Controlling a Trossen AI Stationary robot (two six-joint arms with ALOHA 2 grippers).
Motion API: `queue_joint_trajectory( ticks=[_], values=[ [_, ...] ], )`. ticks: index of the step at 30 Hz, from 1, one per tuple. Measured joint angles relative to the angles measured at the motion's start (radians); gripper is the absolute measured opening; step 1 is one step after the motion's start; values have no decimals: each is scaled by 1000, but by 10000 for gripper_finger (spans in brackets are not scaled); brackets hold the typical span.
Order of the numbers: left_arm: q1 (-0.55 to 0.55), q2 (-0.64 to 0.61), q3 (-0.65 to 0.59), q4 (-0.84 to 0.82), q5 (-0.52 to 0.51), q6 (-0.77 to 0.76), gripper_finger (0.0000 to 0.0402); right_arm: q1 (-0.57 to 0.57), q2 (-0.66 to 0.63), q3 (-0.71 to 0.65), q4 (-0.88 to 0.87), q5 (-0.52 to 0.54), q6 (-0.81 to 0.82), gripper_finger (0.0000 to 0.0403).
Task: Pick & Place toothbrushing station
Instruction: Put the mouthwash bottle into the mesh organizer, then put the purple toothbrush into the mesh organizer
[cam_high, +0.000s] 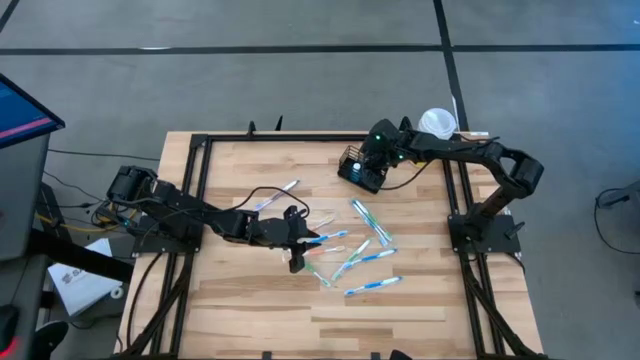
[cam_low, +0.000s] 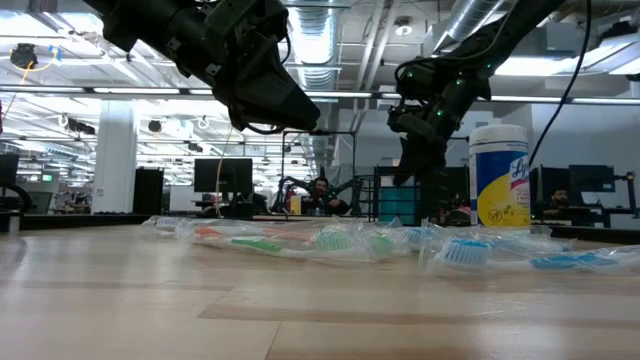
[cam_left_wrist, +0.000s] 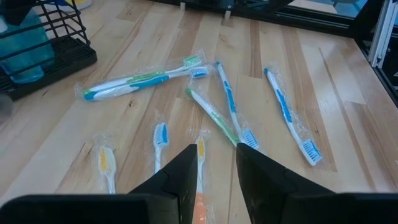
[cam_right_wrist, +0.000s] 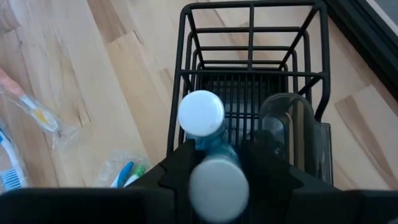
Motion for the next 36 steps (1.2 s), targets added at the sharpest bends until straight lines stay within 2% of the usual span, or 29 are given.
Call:
queue_joint_trajectory(
  ticks=[29,36],
  values=[
    [0,0,0,2,0,1,104,0,-28,2,-32,0,-1,120],
    [0,0,0,2,-19,1,104,0,-30,76,-102,0,-3,120]
  ],
)
